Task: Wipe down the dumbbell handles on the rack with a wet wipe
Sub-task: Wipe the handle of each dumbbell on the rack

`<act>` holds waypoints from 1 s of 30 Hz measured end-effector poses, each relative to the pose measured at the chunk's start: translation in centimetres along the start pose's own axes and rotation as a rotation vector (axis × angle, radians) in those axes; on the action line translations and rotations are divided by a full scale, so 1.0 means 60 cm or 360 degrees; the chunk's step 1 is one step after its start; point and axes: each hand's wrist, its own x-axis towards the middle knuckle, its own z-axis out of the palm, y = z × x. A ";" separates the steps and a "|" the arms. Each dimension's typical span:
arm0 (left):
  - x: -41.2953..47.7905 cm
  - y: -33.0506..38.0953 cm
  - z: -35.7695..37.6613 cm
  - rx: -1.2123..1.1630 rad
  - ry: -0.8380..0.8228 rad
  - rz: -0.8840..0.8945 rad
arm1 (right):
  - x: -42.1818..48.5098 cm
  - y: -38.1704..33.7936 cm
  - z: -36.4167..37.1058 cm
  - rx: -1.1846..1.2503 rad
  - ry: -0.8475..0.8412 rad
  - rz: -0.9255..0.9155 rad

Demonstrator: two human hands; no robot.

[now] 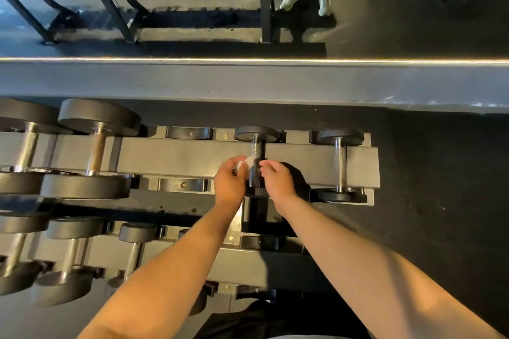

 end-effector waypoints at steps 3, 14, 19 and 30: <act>0.032 0.012 -0.002 -0.0116 -0.0023 -0.0112 | 0.023 -0.004 0.007 0.0009 0.0084 0.0092; 0.115 0.009 0.054 0.0059 -0.0292 -0.0016 | 0.060 0.039 0.050 -0.0242 0.0098 0.0096; 0.102 -0.010 0.047 0.0055 -0.0278 -0.0117 | 0.061 0.055 0.066 -0.0469 0.0228 -0.0080; 0.090 -0.003 0.036 -0.0322 -0.0330 -0.0309 | 0.059 0.066 0.059 -0.0379 0.0239 -0.0126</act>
